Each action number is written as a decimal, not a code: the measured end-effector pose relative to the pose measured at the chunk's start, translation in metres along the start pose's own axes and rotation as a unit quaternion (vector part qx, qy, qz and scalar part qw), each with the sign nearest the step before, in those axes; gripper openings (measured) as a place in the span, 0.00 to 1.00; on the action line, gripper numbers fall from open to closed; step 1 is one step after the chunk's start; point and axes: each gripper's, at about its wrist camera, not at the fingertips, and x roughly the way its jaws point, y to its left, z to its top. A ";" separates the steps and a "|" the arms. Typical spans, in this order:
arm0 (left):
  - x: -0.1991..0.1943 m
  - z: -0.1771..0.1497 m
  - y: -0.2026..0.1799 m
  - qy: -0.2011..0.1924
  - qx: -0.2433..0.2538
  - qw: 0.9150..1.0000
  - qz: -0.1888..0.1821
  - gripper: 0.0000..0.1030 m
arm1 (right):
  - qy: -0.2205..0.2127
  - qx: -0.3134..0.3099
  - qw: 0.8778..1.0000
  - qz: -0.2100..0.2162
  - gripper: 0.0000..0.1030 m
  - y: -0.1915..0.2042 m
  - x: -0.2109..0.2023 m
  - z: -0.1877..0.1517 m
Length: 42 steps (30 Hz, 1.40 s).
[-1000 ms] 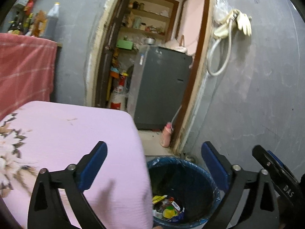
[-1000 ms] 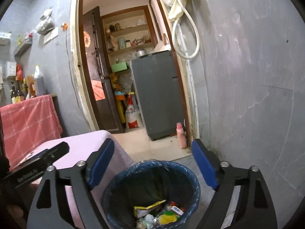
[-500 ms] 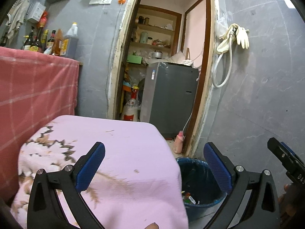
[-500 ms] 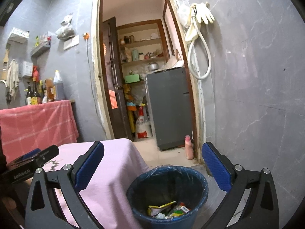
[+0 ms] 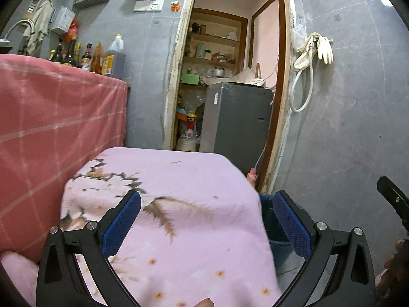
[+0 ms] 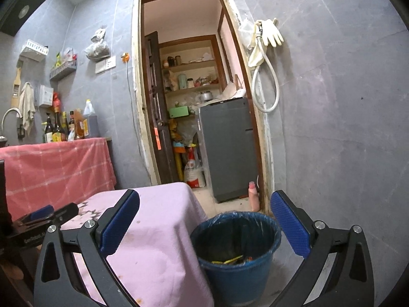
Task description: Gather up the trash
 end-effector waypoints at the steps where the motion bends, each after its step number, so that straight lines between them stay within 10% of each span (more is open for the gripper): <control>1: -0.004 -0.002 0.002 -0.001 0.000 1.000 0.000 0.98 | 0.001 -0.001 1.000 -0.002 1.00 0.002 -0.005 -0.003; 42: -0.066 -0.061 0.011 -0.020 0.027 0.999 0.035 0.98 | 0.025 -0.040 0.998 -0.041 1.00 0.028 -0.055 -0.051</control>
